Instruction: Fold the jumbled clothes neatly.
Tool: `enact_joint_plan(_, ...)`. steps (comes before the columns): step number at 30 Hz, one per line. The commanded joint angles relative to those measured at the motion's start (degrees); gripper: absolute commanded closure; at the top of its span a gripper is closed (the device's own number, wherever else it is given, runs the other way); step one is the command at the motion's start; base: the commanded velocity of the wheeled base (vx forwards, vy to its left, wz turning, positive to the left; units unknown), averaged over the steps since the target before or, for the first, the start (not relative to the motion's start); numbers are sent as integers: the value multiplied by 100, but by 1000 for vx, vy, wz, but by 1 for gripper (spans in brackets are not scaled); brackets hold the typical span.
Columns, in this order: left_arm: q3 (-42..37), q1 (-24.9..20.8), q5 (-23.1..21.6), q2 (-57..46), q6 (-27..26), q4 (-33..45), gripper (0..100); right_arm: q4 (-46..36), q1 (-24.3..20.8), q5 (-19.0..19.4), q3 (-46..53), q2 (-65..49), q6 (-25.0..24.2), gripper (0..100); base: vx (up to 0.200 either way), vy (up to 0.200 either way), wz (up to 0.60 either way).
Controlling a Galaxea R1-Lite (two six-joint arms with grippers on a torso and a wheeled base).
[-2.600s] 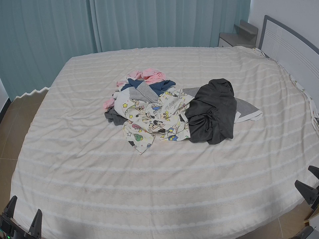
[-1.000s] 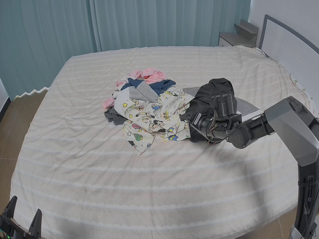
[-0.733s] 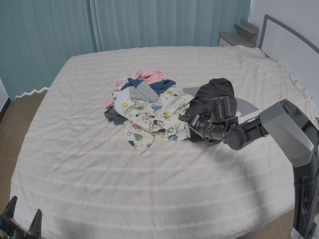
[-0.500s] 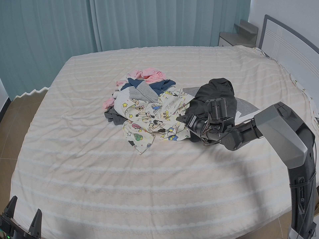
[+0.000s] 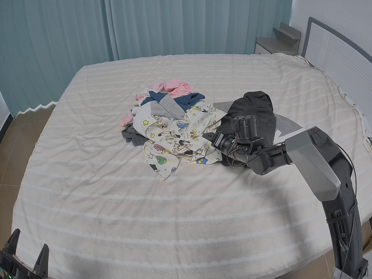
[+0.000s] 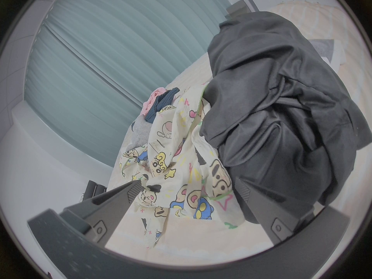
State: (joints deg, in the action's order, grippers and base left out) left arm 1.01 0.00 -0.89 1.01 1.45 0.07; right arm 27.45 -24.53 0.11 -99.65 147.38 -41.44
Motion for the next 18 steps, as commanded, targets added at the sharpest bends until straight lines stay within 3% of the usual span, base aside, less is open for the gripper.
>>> enact_joint_plan(1,-101,0,1,-101,4,1,0,6,-26,-2,-204,212,30,0,0,0,0)
enact_joint_plan(13,-101,9,10,-101,-4,1,0,-109,-43,-108,-644,546,39,0,0,0,0)
enact_joint_plan(14,-101,0,10,-101,-4,1,0,-188,-43,-187,-723,598,48,100,0,0,0)
enact_joint_plan(18,-101,0,10,-101,-4,1,0,-355,-43,-319,-1039,765,48,100,0,0,0)
